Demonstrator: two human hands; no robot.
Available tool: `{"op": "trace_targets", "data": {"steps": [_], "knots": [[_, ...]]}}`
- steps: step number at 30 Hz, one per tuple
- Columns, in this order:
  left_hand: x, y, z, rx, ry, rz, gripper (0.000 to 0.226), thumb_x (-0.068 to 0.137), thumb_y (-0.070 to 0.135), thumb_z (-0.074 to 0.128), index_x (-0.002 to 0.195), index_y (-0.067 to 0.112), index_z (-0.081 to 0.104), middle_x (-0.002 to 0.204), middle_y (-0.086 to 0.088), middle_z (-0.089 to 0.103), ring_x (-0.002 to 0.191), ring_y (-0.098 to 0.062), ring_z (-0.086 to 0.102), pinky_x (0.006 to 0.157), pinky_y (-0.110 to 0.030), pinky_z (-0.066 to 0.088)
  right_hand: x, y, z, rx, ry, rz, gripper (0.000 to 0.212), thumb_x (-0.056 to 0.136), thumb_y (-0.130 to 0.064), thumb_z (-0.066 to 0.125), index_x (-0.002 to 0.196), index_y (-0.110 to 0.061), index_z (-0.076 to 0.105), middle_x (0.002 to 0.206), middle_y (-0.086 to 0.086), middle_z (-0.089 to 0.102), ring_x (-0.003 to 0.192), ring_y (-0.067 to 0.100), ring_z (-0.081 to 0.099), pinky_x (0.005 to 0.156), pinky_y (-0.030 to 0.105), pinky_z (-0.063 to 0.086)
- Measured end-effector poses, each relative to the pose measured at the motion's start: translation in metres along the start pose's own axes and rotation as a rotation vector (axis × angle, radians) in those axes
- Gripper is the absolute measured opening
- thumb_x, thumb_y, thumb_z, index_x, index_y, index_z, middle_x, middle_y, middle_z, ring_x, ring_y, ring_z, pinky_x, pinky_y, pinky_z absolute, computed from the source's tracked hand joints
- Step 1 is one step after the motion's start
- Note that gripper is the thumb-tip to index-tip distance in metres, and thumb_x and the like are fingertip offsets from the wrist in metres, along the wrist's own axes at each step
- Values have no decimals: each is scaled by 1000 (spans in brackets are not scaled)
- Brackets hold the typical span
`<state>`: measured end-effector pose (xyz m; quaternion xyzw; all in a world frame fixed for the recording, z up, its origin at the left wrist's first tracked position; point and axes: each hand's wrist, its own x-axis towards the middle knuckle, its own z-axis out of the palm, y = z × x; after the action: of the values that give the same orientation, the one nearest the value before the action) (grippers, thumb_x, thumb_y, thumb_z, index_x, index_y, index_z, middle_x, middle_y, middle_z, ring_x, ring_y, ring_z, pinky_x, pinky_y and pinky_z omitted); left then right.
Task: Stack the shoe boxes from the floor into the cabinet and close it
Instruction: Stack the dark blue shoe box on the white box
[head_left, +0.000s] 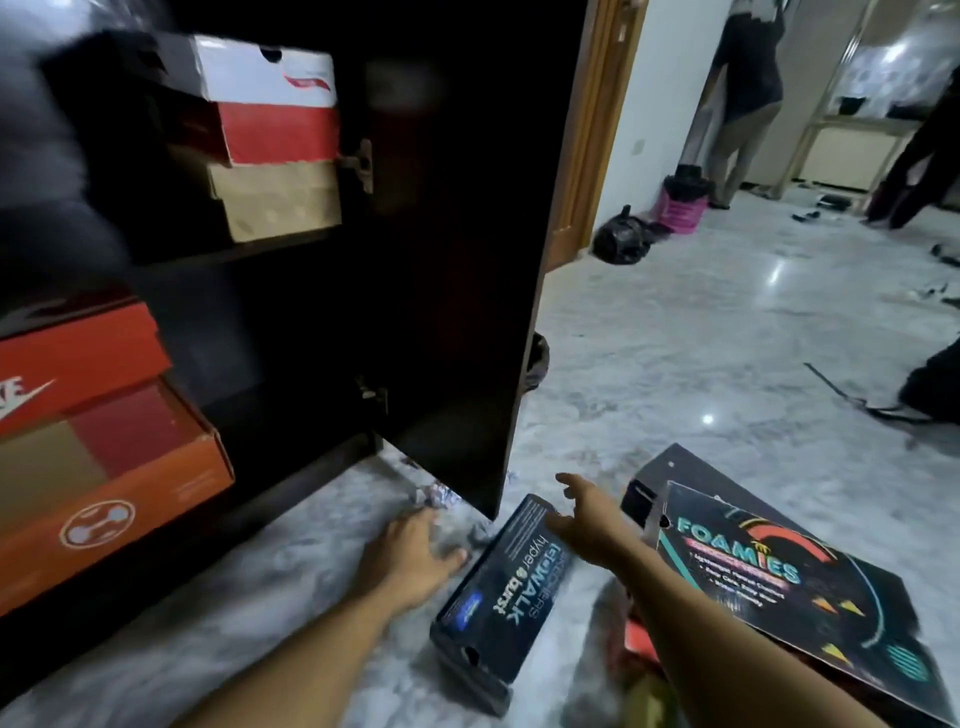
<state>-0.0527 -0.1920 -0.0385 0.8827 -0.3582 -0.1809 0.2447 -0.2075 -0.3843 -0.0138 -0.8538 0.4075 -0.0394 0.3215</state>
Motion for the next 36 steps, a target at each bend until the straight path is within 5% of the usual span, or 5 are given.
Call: {"op": "trace_targets", "data": {"steps": [5,12,22,27,36], "knots": [[-20,-11,87,80,-130,-107,92,65,77,66,141,33,41,144,7,45,132,-20,43,105,-38,40,24,50,34,-21,-62,100,71,92,-25,68,152,-12,32,148,14,46,107,20,58,75,14,48],[-33,-27,148,67,-52,-90,138,27,87,59,147,27,26,146,10,28,135,-20,33,103,-40,40,59,82,61,49,-71,134,55,98,-19,58,144,1,35,146,18,43,124,28,50,103,33,40],[-35,-126,128,-71,35,-125,131,45,63,64,158,31,7,166,-8,4,151,-26,19,116,-42,34,15,88,119,17,-5,82,70,87,-58,62,143,-23,38,131,6,35,127,30,40,107,45,41],[-34,-187,94,-238,76,-248,127,56,40,74,145,62,-13,153,-3,40,125,-24,55,92,-40,54,-18,64,166,186,-48,-60,85,68,-68,74,137,-33,38,115,-15,35,108,9,54,91,31,53],[-34,-230,72,-329,48,-268,136,42,64,90,147,63,3,138,21,55,123,-7,56,99,-39,52,9,76,198,466,-162,-151,133,41,-58,97,149,-48,21,142,-22,38,132,-3,46,104,27,49]]}}
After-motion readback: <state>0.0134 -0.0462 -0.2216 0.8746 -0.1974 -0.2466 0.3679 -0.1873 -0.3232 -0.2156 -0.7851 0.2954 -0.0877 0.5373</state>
